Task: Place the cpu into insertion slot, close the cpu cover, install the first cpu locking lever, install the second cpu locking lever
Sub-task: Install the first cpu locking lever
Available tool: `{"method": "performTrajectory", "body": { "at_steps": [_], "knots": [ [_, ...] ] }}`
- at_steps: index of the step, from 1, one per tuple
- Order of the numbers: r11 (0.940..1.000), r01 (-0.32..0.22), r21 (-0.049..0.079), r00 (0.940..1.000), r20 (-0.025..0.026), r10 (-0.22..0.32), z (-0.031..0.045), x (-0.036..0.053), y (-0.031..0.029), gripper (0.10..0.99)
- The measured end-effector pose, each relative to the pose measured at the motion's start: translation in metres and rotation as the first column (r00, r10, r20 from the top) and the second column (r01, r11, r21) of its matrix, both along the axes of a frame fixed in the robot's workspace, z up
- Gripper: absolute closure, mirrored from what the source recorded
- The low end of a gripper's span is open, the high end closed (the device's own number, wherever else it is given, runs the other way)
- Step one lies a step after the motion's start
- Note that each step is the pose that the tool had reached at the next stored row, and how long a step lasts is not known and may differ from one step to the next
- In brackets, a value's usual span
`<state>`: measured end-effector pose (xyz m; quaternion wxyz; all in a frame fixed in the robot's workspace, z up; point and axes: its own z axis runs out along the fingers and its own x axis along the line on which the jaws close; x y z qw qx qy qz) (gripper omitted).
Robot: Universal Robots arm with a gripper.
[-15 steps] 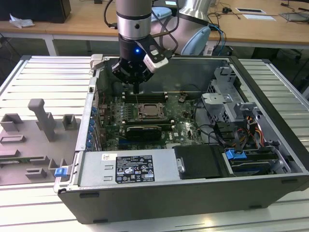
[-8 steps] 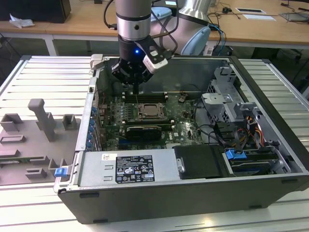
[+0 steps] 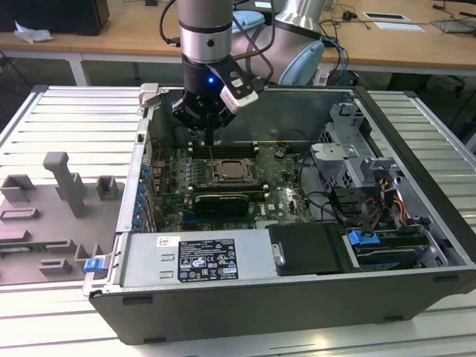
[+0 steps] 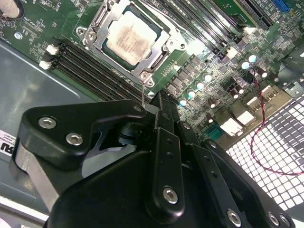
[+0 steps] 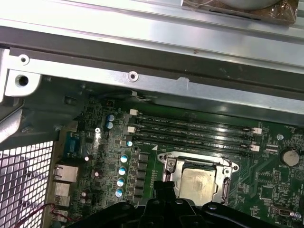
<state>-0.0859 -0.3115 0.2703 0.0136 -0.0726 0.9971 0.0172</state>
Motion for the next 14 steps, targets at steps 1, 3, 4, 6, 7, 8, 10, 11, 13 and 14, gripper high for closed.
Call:
{"method": "performTrajectory", "body": {
  "at_steps": [1,3,4,6,7,8,10,11,13,14],
  "knots": [
    [1.0,0.0,0.0,1.0,0.0002,0.0,-0.0004,-0.0005,0.0,0.98],
    [1.0,0.0,0.0,1.0,0.0001,0.0,-0.0014,-0.0018,0.0,0.98],
    [1.0,0.0,0.0,1.0,0.0,0.0,-0.002,-0.0027,0.0,0.98],
    [1.0,0.0,0.0,1.0,0.0,0.0,-0.0036,-0.0044,0.0,0.98],
    [1.0,0.0,0.0,1.0,0.0,0.0,-0.0047,-0.0064,0.0,0.98],
    [1.0,0.0,0.0,1.0,0.0001,0.0,-0.006,-0.0088,0.0,0.98],
    [1.0,0.0,0.0,1.0,0.0002,0.0,-0.0078,-0.0119,0.0001,0.98],
    [1.0,0.0,0.0,1.0,0.0,0.0,-0.0082,-0.0123,0.0001,0.98],
    [1.0,0.0,0.0,1.0,0.0,0.0,-0.0094,-0.0148,0.0002,0.98],
    [1.0,0.0,0.0,1.0,0.0,0.0,-0.0096,-0.0149,0.0004,0.98]
  ]
}}
